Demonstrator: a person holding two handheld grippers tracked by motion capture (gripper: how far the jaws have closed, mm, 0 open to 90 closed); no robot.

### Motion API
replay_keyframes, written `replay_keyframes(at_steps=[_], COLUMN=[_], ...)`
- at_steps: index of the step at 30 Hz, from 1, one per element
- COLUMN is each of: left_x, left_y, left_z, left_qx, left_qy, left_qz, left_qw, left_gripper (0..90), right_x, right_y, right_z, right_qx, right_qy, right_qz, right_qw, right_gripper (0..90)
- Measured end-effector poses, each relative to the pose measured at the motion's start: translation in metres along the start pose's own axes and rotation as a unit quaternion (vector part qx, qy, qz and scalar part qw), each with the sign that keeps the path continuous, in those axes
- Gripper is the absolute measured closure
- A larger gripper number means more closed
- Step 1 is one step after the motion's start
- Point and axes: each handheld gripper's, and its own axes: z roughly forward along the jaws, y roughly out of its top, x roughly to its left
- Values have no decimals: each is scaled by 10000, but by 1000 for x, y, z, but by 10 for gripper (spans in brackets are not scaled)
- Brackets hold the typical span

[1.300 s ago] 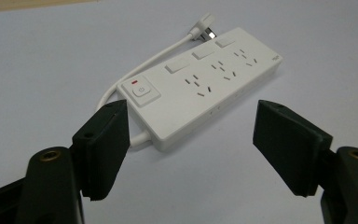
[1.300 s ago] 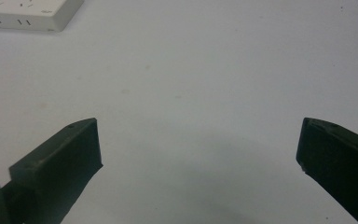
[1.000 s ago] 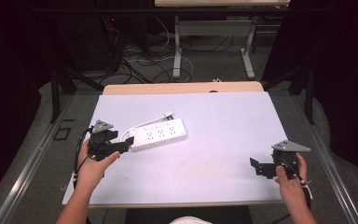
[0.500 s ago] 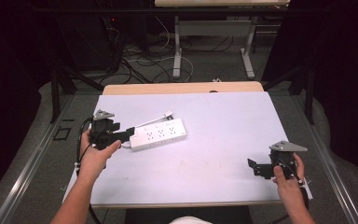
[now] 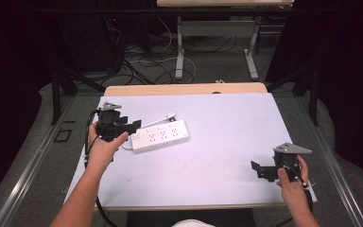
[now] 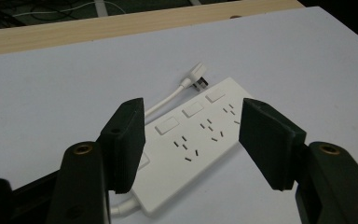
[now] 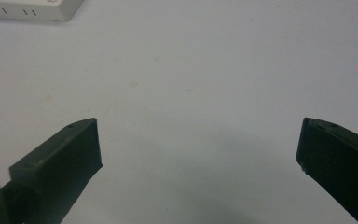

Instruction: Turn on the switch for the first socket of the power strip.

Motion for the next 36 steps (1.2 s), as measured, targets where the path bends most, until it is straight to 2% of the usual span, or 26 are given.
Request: replay_keyframes(at_steps=[7, 10, 15, 16, 17, 21, 27, 35, 36], left_x=[-2, -3, -4, -3, -4, -4, -2, -1, 0], left_y=[8, 11, 15, 16, 17, 18, 21, 22, 23], left_z=[8, 13, 18, 19, 20, 27, 35, 48, 48], left_qx=[134, 155, 249, 263, 262, 326, 468, 442, 515], left_qy=[-18, -31, -25, 3, 0, -3, 33, 83, 44], left_qz=[-78, -171, -190, -124, -188, -239, -204, -363, -342], left_qw=[9999, 9997, 9995, 9996, 9995, 9992, 9987, 9983, 9981], left_gripper=[437, 452, 487, 494, 501, 538, 600, 691, 698], right_x=[-1, -1, -1, -1, -1, -1, -1, -2, -2], right_y=[0, 0, -1, -1, -1, -1, -1, -1, -1], right_z=[1, 1, 1, 1, 2, 2, 3, 3, 3], right_qx=[10, 10, 25, 27, 16, 17, 19, 35, 39], right_qy=[-9, 7, 11, 12, 10, 21, 30, 24, 35], right_qz=[5, 15, 20, 22, 14, 14, 19, 13, 15], right_qw=[10000, 10000, 10000, 10000, 10000, 10000, 10000, 10000, 10000], right_gripper=[0, 0, 0, 0, 0, 0, 0, 0, 0])
